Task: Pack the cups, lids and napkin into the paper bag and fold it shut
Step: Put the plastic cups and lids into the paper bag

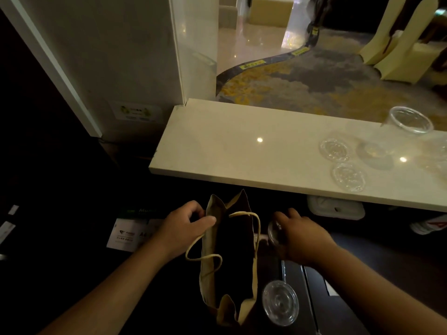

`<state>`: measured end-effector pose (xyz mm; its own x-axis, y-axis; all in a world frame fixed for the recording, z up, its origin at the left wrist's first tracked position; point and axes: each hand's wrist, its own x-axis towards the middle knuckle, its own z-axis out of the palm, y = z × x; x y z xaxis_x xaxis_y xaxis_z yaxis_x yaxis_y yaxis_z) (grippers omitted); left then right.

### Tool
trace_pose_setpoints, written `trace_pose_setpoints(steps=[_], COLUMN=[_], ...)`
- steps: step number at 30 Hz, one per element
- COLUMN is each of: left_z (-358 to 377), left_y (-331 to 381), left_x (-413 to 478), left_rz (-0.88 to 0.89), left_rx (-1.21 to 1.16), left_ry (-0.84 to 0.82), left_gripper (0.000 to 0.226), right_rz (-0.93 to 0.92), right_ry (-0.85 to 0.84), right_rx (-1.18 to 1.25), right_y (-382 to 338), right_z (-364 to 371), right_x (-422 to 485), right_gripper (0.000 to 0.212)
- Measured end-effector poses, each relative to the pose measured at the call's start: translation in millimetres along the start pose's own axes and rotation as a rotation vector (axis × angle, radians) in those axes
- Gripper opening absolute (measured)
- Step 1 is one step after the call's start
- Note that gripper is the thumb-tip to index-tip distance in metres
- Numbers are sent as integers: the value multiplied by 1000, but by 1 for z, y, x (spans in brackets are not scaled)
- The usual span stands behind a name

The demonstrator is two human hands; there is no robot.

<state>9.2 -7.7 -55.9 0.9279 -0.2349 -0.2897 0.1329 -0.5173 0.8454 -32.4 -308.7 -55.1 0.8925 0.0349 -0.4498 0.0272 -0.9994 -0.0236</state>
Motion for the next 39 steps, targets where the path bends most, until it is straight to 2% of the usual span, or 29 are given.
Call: trace_pose_setpoints(steps=[4, 8, 12, 15, 20, 23, 25, 29, 39], left_z=[0, 1, 1, 2, 3, 2, 1, 2, 3], left_y=[-2, 1, -5, -4, -10, -6, -2, -6, 0], left_x=[-3, -7, -4, -4, -1, -4, -7, -5, -10], left_rz=[-41, -48, -76, -76, -75, -49, -55, -76, -67], left_rx=[-133, -193, -254, -301, -279, -201, -264, -202, -205], left_ry=[-54, -62, -52, -75, -74, -108, -86, -84, -84], left_gripper=[34, 49, 34, 34, 56, 54, 60, 29, 24], right_rz=[-74, -172, -264, -345, -477, -505, -498, -427, -318], right_ry=[35, 65, 105, 140, 115, 50, 5, -45, 72], right_rx=[-34, -36, -11, 9, 32, 26, 12, -25, -135], right_y=[-12, -29, -53, -76, -113, -125, -124, -114, -110], right_z=[-68, -139, -189, -209, -211, -198, -188, -171, -158], right_x=[-43, -86, -117, -131, -132, -120, -112, -100, -90], right_gripper=[92, 94, 95, 95, 96, 96, 96, 103, 98])
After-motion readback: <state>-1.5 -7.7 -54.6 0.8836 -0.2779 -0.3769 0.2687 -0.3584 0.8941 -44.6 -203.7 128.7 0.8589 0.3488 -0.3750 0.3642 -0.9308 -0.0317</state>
